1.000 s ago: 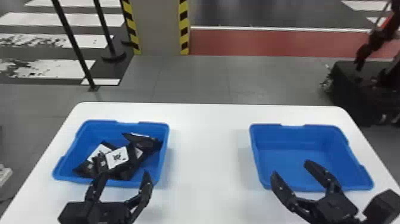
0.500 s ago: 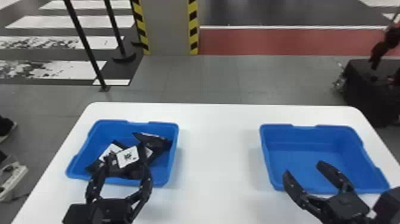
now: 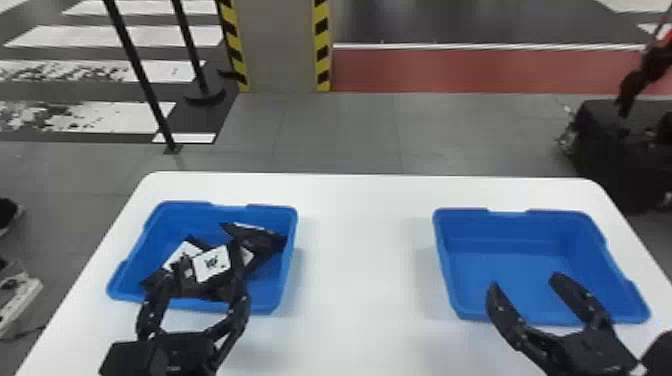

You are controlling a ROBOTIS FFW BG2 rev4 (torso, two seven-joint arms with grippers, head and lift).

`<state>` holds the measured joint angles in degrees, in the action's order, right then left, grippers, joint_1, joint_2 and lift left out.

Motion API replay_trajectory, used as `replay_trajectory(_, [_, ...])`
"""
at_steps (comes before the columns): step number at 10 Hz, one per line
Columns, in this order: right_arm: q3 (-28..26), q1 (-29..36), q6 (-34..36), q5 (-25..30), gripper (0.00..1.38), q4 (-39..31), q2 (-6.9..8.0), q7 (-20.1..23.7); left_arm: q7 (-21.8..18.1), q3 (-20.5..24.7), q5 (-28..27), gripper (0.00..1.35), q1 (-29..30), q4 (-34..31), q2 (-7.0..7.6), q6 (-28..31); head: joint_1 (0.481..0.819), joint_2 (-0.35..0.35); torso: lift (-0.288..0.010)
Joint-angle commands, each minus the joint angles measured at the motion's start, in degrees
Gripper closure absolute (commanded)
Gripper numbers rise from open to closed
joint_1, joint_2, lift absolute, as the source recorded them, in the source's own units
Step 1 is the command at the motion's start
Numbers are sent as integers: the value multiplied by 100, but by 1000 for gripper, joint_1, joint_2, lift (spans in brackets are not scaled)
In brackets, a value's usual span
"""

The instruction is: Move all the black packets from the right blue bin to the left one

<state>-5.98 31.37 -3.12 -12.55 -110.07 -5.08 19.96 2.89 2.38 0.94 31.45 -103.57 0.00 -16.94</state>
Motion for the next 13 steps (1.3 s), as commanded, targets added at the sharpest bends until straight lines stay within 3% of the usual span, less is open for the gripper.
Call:
replay_trajectory(1, [-18,41,-26,-63,90,4,-19,-9,1,8,3,90,-9,0,-15,-22,695,48,-110])
replay_trajectory(13, [-9,13,-279,-89,91,116,7,-18,1,17,91,91,33,0,-15,-346,695,47,-110])
